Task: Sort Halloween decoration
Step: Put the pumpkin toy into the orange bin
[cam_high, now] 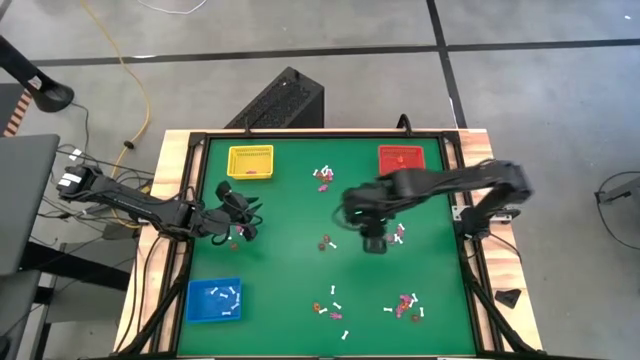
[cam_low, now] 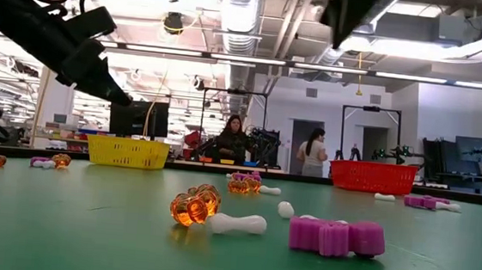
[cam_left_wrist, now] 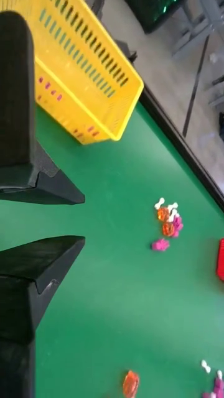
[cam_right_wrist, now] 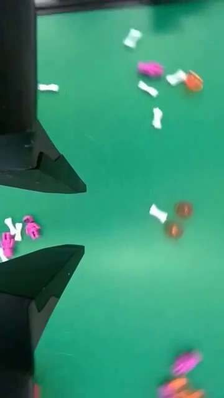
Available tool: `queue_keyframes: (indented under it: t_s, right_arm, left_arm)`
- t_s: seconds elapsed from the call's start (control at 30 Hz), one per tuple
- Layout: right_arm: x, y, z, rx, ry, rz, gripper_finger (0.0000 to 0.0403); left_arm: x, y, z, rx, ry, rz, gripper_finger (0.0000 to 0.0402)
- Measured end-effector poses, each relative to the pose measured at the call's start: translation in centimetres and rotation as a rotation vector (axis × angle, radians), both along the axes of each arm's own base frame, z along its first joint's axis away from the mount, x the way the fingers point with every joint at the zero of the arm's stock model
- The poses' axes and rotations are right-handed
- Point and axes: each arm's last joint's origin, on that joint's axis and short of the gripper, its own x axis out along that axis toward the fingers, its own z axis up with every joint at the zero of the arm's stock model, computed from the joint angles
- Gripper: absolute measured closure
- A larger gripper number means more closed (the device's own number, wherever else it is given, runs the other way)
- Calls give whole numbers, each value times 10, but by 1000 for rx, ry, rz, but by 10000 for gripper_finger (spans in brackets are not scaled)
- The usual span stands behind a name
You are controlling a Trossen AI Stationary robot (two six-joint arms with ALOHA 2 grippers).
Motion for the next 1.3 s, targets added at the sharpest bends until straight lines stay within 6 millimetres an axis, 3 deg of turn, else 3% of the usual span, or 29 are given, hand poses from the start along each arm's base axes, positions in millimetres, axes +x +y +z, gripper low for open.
queue_keyframes:
  t_s: [0.13,0.23,0.37,0.5,0.63,0.83,0.97,1.13,1.3]
  right_arm:
    - [-49,-7,-27,106,-51,-267,229]
    - [-74,-10,-56,184,-48,-435,229]
    - [-96,-13,-95,216,-32,-523,229]
    - [-102,-14,-123,215,-24,-529,229]
    - [-88,-16,-132,227,-111,-523,229]
    - [-34,-14,-130,176,-526,-292,230]
    - [-5,-13,-143,69,-693,-128,230]
    - [18,-24,-169,31,-644,-125,214]
    - [31,-29,-189,41,-584,-105,166]
  left_arm:
    - [1,-1,-1,-32,2,-41,320]
    - [1,-1,0,-38,-1,-45,320]
    - [2,-2,2,-36,-27,-50,320]
    - [4,-2,6,-30,-64,-58,320]
    - [5,-2,6,-33,-71,-60,320]
    - [6,-3,9,-42,-97,-75,320]
    - [6,-4,9,-52,-97,-97,320]
    - [6,-4,9,-53,-96,-99,320]
    - [7,-4,9,-58,-87,-131,320]
